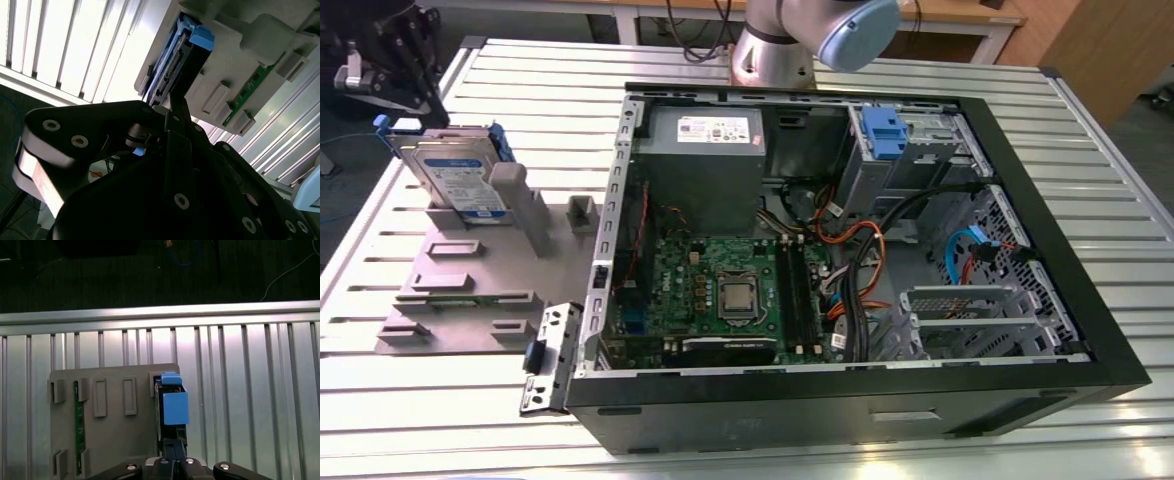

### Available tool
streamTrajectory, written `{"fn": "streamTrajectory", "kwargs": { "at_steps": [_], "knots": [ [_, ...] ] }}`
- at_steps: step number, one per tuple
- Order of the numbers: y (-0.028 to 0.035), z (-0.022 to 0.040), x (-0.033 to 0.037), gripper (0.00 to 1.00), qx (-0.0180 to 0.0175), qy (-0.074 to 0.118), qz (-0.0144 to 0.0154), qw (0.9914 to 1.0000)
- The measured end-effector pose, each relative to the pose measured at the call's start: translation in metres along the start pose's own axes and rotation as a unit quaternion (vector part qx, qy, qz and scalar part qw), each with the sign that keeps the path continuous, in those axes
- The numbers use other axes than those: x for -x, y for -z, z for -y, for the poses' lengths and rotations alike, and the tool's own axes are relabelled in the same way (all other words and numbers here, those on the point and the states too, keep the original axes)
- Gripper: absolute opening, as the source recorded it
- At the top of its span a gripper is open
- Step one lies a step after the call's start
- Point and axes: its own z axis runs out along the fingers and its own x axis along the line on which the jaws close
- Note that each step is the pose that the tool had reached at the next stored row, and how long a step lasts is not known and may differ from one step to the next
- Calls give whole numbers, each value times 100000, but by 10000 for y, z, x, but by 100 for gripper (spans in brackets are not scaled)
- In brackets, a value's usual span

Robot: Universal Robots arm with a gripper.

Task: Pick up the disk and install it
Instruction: 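Pick up the disk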

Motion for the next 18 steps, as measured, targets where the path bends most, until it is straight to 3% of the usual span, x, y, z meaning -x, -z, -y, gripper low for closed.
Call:
{"fn": "streamTrajectory", "kwargs": {
  "at_steps": [6,18],
  "knots": [
    [-34,2,6,11,10,95,-11,100000],
    [-35,2,6,11,13,105,-13,100000]
  ]
}}
